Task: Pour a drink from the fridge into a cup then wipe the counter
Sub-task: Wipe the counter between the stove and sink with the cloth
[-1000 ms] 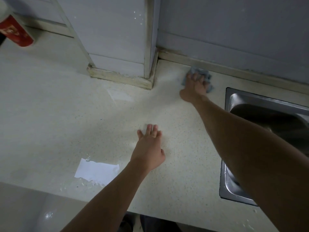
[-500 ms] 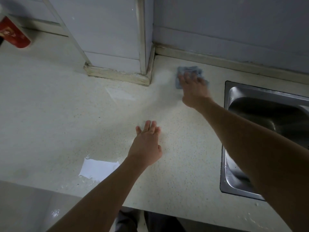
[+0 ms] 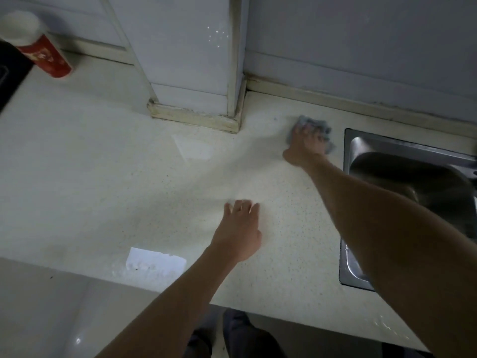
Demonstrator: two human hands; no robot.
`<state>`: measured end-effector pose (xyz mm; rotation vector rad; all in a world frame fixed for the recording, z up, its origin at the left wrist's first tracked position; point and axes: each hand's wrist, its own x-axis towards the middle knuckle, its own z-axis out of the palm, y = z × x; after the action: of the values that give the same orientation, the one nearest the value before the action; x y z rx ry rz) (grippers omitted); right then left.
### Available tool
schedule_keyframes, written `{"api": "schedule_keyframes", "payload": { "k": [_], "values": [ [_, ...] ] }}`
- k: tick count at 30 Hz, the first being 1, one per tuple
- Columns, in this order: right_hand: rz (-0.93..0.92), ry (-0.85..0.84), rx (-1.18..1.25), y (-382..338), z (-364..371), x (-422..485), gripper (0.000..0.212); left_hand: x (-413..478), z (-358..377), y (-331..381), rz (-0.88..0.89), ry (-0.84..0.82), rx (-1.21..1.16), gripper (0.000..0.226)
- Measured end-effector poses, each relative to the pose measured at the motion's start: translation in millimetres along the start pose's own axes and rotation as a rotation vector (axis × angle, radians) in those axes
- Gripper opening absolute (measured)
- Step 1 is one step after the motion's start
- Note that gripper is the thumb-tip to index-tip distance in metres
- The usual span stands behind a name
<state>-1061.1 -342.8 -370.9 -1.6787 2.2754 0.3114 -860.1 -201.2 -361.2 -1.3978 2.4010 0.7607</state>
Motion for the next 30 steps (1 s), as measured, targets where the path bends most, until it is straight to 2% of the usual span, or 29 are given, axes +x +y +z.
{"api": "schedule_keyframes", "payload": {
  "k": [6,8,11,15,20,25,27,30],
  "values": [
    [-0.327,-0.052,-0.054,-91.5,22.5,-25.2,0.088,-40.6,17.6,16.3,-0.026,0.063,-0.061,0.047],
    [-0.393,-0.02,-0.086,-95.0,29.6,-34.4,0.088,-43.4,23.0,13.3,-0.034,0.049,-0.045,0.047],
    [-0.457,0.006,-0.099,-63.3,32.2,-42.2,0.087,-44.9,29.4,10.2,-0.035,0.048,-0.049,0.046],
    [-0.32,0.082,-0.063,14.7,38.5,-57.2,0.094,-45.1,35.9,8.9,-0.017,0.037,-0.031,0.046],
    [-0.08,0.033,-0.021,88.1,40.9,-82.1,0.094,-55.1,41.5,7.4,0.001,-0.016,-0.048,0.055],
    [0.186,0.002,0.16,35.3,40.1,-69.8,0.083,-80.5,45.0,-2.6,-0.034,0.001,-0.056,0.054],
    [0.135,-0.014,0.199,-4.0,36.8,-69.5,0.082,-89.5,47.7,-8.3,-0.068,-0.003,-0.057,0.052],
    [-0.101,-0.057,0.198,-68.6,38.7,-80.6,0.083,-97.6,48.7,-11.0,-0.096,-0.045,-0.027,0.054]
  ]
}}
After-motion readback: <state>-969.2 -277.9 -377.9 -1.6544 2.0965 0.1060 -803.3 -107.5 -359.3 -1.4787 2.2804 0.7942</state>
